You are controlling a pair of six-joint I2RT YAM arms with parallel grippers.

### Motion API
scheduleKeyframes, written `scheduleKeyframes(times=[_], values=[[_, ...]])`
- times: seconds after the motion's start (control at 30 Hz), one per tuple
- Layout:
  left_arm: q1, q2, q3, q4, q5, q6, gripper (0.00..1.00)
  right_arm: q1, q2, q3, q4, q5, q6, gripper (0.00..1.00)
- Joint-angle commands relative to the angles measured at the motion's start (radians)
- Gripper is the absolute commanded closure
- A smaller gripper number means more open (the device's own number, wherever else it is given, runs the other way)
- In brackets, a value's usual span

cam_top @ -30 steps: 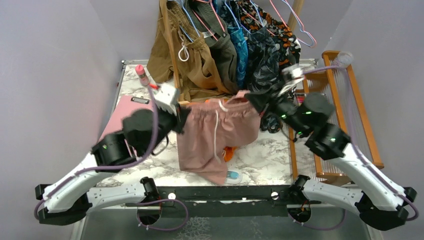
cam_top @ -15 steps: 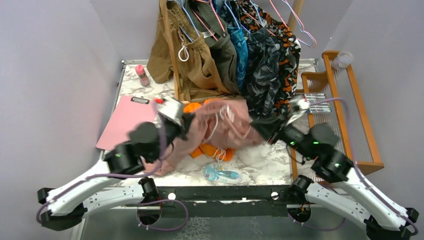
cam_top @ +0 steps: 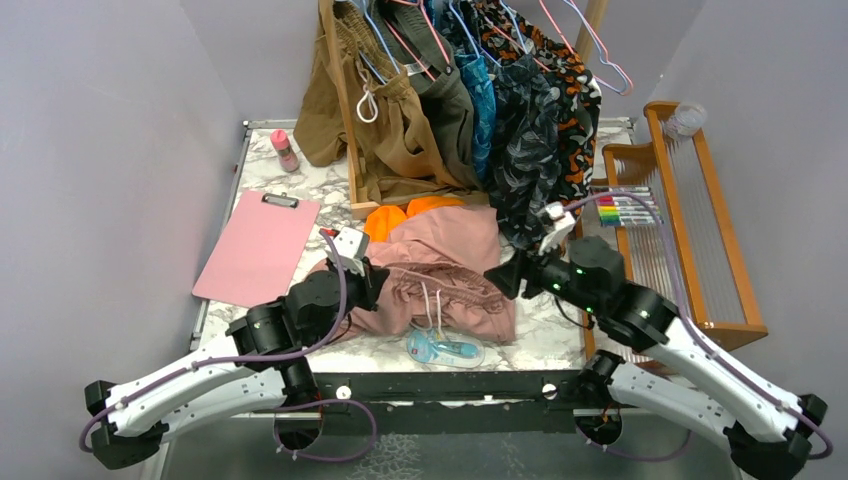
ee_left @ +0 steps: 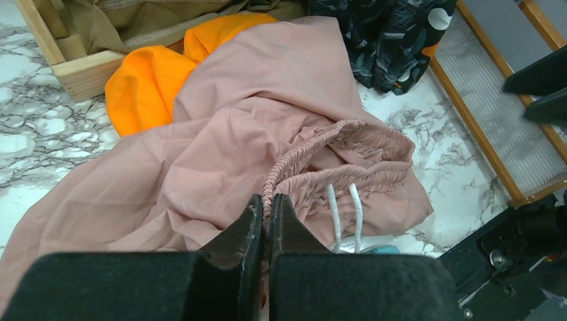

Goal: Place the shorts on the hanger
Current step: Adjust the shorts at the center of the board.

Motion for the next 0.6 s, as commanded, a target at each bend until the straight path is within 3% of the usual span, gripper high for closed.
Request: scheduleKeyframes(times=[0.0, 0.23, 0.57], values=[[-0.001, 0.038, 0.043, 0.001, -0.036, -0.022, 1.00, 0.002, 0.094, -0.047, -0.080, 0.037, 0.003, 0.42], [-0.001, 0.019, 0.038, -0.029, -0.036, -0.056, 1.00, 0.001, 0.133, -0.156, -0.032, 0.204, 0.155, 0.40], [0.000, 0.028, 0.027, -0.067, -0.013, -0.079, 1.00, -0.041, 0.338, -0.213, 0.132, 0.231, 0.208, 0.39]])
